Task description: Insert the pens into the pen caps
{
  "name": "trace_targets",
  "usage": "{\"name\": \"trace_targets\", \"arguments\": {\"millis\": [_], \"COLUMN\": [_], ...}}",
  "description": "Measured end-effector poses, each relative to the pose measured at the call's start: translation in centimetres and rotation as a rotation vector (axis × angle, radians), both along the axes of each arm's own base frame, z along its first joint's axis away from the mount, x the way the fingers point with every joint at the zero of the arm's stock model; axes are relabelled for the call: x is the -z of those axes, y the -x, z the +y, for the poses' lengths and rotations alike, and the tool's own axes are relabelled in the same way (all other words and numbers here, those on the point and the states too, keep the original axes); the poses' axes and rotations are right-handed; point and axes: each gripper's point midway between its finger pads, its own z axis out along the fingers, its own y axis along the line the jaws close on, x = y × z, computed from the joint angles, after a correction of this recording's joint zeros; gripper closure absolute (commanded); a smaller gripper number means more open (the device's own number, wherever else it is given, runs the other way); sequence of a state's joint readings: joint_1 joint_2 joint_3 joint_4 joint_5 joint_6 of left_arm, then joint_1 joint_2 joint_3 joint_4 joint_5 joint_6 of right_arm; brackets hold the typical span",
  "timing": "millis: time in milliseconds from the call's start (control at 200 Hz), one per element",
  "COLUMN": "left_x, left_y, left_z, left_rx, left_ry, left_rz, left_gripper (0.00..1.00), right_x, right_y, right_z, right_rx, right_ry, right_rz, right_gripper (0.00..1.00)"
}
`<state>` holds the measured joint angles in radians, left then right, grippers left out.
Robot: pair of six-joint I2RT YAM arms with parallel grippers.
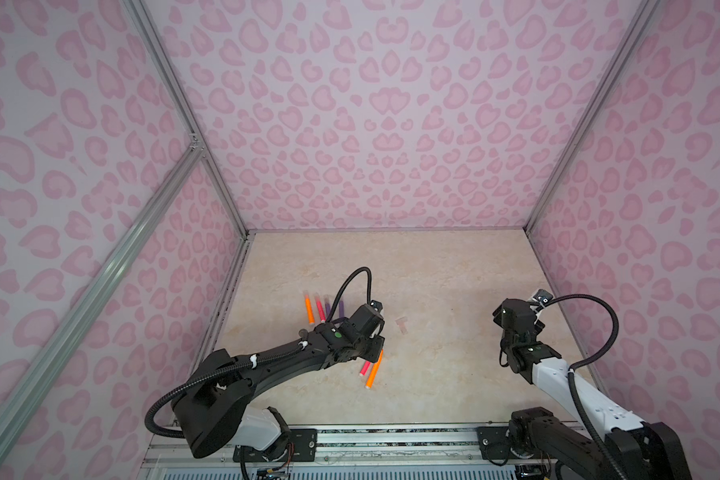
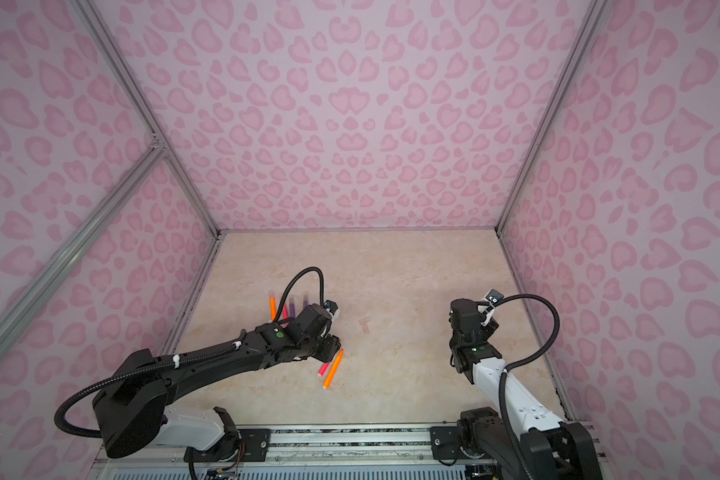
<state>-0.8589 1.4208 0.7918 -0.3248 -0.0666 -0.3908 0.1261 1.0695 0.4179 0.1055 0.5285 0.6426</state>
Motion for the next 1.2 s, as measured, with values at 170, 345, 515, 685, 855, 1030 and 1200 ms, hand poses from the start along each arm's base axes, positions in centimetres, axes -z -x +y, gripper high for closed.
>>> {"name": "trace_targets", "arguments": {"millis": [170,345,515,685,855,1030,1200], "left_x": [1.8,3.0,4.3,4.4,4.9,5.2,5.2], "left_y": [1.2,1.2,1.2,1.0,1.0,0.7,0.7], "left_z": [1.4,1.9,1.9,1.6,1.8,1.5,1.4], "left_rx": [0.007,0.001,0.005,0.007,0.005,0.007,0.008], "left_ry": [-0.074,-0.122,-0.161,-0.168,-0.196,-0.209,-0.212], "left_rz": [0.017,0.026,0.053,0.055,0.063,0.062,0.058], "left_gripper": [0.53,0.53,0.53,0.53,0.58,0.61,0.61], "right_x": [-0.5,0.3,0.1,0.4,0.0,0.0,0.2], "right_y": [-0.5,0.9,1.7,2.3,2.2,2.0,2.0], "right_z": [-0.9,-0.8,-0.8,-1.0,-1.1,-1.1,-1.2], "right_rx": [0.050,0.043,0.051,0.065,0.069,0.070,0.076], "right_ry": [-0.054,-0.080,-0.096,-0.101,-0.101,-0.102,-0.101], "right_rz": [-0.028,-0.038,-0.073,-0.092,-0.113,-0.108,-0.102], "right_gripper": [0.31,0.31,0.29,0.29,0.29,0.29,0.29]}}
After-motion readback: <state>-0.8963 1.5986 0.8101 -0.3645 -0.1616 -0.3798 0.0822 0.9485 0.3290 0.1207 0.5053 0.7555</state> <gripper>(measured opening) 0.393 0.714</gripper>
